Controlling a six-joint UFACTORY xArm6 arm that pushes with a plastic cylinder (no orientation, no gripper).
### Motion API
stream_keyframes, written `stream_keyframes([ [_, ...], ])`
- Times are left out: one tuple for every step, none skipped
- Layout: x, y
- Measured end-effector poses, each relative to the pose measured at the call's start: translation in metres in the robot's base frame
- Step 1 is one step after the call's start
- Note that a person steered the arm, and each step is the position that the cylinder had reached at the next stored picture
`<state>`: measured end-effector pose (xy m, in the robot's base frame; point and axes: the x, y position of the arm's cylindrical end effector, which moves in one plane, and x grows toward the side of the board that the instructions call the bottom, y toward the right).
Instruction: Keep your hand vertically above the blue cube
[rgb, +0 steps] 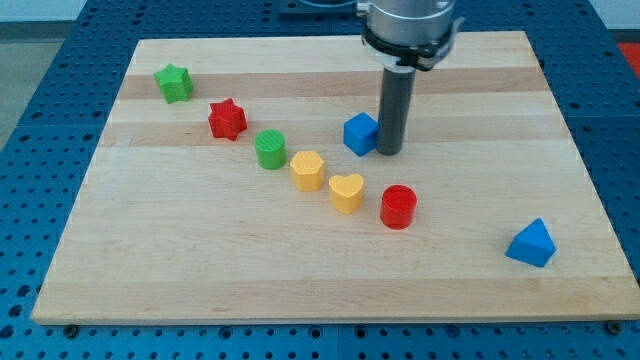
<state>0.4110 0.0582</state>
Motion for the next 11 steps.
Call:
stream_keyframes([
  [-0.016, -0.026],
  [-0.033, -0.05],
  [-0.048, -0.074],
  [-0.056, -0.082],
  [-0.029, -0.051],
  [0.007, -0.055],
  [0.006, -0.069],
  [-0.024, -0.076],
  [-0.096, -0.076],
  [-0.139, -0.079],
  [-0.149, -0.083],
])
